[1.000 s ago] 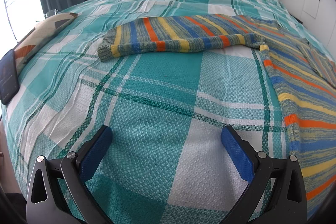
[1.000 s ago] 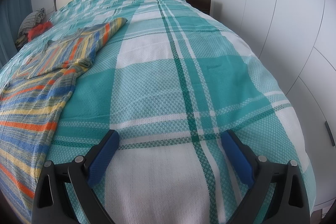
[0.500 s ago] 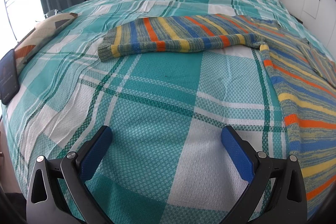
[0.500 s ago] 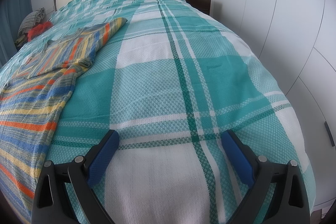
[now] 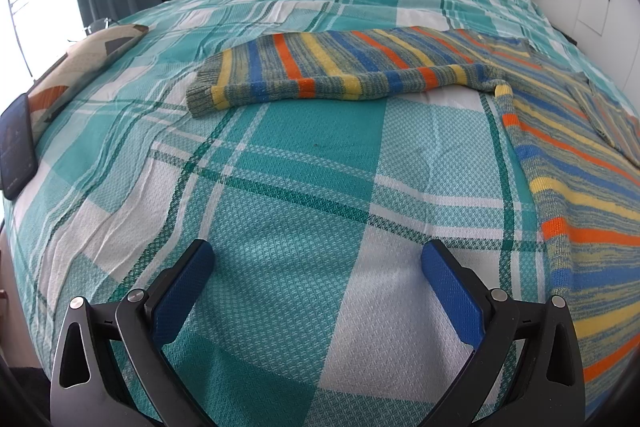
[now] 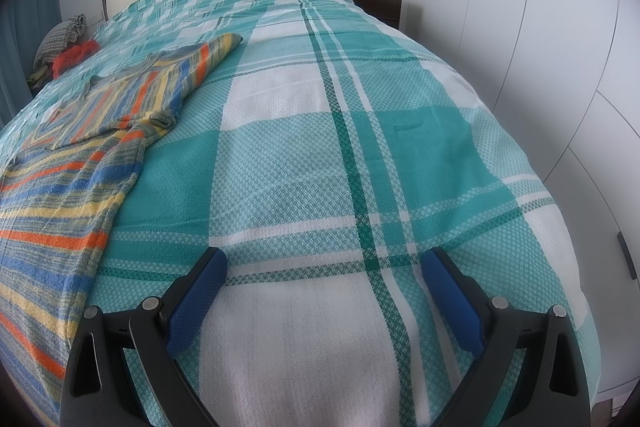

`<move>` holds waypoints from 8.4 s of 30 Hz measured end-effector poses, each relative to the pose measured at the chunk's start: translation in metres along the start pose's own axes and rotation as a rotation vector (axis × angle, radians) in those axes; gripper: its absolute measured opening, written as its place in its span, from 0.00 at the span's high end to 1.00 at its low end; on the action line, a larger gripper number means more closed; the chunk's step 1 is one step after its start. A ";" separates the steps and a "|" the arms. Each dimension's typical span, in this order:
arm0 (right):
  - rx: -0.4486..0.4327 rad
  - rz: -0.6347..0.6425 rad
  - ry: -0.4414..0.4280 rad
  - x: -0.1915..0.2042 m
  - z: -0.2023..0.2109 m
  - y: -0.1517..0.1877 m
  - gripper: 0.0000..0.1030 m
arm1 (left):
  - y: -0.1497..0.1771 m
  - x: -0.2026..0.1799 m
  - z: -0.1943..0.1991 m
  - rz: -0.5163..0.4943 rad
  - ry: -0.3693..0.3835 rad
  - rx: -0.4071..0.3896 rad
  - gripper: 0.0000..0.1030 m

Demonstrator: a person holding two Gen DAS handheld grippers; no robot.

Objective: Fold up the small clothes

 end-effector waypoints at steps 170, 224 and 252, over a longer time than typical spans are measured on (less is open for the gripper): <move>0.004 0.026 0.039 0.001 -0.003 0.000 0.02 | -0.018 0.018 -0.017 -0.009 0.064 0.001 0.00; 0.004 0.024 0.040 0.001 -0.002 0.000 0.02 | -0.017 0.017 -0.017 -0.010 0.059 0.002 0.00; 0.004 0.024 0.041 0.001 -0.002 0.001 0.02 | -0.017 0.017 -0.017 -0.011 0.057 0.002 0.00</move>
Point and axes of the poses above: each gripper's, at about its wrist camera, not at the fingertips, and z roughly against the way its jaws point, x to its left, y to its underside, the point moved 3 cm from there along -z, roughly the way its jaws point, and after that the axes turned 1 degree about x, right-handed, at the moved point
